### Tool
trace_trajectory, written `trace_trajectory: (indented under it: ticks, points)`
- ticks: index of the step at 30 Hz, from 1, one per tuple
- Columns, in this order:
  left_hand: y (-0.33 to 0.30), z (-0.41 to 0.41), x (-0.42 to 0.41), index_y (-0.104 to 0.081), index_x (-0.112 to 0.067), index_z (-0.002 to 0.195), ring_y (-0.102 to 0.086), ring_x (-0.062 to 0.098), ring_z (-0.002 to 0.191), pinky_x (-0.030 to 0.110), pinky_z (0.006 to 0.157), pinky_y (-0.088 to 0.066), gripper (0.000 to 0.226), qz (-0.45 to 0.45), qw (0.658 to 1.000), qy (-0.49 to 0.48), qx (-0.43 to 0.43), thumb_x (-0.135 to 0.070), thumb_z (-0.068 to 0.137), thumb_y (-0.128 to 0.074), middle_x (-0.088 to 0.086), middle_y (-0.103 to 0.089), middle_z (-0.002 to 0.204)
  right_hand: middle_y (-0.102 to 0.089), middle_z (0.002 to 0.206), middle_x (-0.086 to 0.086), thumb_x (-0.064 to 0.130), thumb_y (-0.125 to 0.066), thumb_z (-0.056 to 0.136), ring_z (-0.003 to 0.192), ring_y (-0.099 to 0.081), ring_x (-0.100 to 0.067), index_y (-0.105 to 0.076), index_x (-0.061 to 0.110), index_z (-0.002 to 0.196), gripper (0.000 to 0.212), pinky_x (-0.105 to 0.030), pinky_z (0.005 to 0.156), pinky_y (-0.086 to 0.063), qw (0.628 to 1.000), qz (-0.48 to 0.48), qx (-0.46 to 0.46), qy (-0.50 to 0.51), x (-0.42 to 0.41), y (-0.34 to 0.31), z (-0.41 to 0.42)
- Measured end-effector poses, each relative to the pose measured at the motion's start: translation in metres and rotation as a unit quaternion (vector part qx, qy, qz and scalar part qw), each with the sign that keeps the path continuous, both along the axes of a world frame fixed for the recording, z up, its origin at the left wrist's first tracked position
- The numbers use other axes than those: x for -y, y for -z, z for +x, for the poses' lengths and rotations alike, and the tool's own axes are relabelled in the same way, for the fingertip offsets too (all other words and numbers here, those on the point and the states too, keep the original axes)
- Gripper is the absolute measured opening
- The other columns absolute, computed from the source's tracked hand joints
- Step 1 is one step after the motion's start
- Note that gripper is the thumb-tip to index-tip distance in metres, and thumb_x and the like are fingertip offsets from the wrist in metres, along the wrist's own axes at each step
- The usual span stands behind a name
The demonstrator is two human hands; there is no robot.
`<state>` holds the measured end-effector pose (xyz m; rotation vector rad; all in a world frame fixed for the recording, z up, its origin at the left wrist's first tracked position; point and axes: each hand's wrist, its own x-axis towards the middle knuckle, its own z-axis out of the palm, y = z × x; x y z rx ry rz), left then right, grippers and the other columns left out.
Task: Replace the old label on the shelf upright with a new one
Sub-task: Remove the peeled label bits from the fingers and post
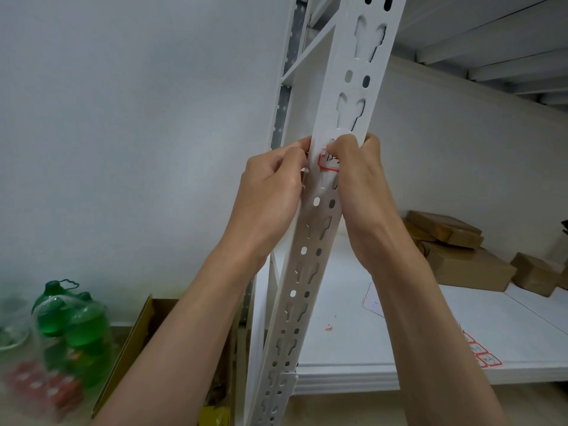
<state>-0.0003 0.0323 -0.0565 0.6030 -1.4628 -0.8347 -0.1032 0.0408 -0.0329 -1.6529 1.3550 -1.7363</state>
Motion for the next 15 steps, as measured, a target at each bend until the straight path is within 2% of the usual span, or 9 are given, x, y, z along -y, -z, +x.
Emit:
trace_trajectory:
  ticks: [3, 6, 8, 12, 15]
  points:
    - [0.0014, -0.0002, 0.0027, -0.073, -0.044, 0.076, -0.068, 0.021, 0.093, 0.036, 0.089, -0.056, 0.049, -0.003, 1.0, 0.007, -0.014, -0.024, 0.107, -0.041, -0.001, -0.074, 0.09, -0.05, 0.098, 0.011, 0.031, -0.044, 0.101, 0.081, -0.055, -0.002, -0.038, 0.024, 0.112, 0.014, -0.016, 0.059, -0.041, 1.0, -0.012, -0.017, 0.011, 0.0018, 0.0024, 0.0021]
    - [0.002, 0.0003, 0.0039, -0.076, -0.03, 0.089, -0.07, 0.018, 0.093, 0.036, 0.09, -0.057, 0.041, 0.0, 1.0, 0.006, -0.007, -0.023, 0.108, -0.041, 0.0, -0.076, 0.091, -0.051, 0.099, 0.009, 0.03, -0.048, 0.099, 0.078, -0.055, -0.002, -0.039, 0.022, 0.114, 0.02, -0.018, 0.06, -0.043, 0.999, -0.022, -0.02, 0.02, 0.0032, 0.0027, 0.0047]
    - [0.0021, 0.0005, 0.0053, -0.076, -0.021, 0.092, -0.068, 0.022, 0.095, 0.04, 0.092, -0.055, 0.038, 0.003, 1.0, 0.001, -0.001, -0.023, 0.107, -0.041, 0.005, -0.074, 0.093, -0.051, 0.097, 0.008, 0.029, -0.049, 0.098, 0.076, -0.055, -0.003, -0.04, 0.02, 0.115, 0.021, -0.018, 0.058, -0.043, 0.999, -0.028, -0.019, 0.02, 0.0037, 0.002, 0.0056]
    - [0.0018, 0.0003, 0.0045, -0.077, -0.022, 0.094, -0.068, 0.022, 0.096, 0.043, 0.095, -0.055, 0.039, 0.003, 1.0, -0.001, 0.002, -0.023, 0.107, -0.04, 0.004, -0.074, 0.094, -0.053, 0.095, 0.008, 0.027, -0.047, 0.099, 0.077, -0.056, -0.004, -0.039, 0.019, 0.119, 0.023, -0.01, 0.047, -0.043, 1.0, -0.021, -0.019, 0.011, 0.003, 0.0004, 0.0049]
    - [0.0018, 0.0007, 0.0031, -0.076, -0.033, 0.088, -0.07, 0.015, 0.093, 0.04, 0.095, -0.056, 0.043, 0.0, 1.0, 0.001, 0.001, -0.023, 0.107, -0.04, -0.003, -0.076, 0.092, -0.053, 0.093, 0.009, 0.028, -0.046, 0.1, 0.077, -0.056, -0.004, -0.04, 0.019, 0.12, 0.023, -0.007, 0.043, -0.041, 1.0, -0.013, -0.013, 0.007, 0.0028, -0.0008, 0.0031]
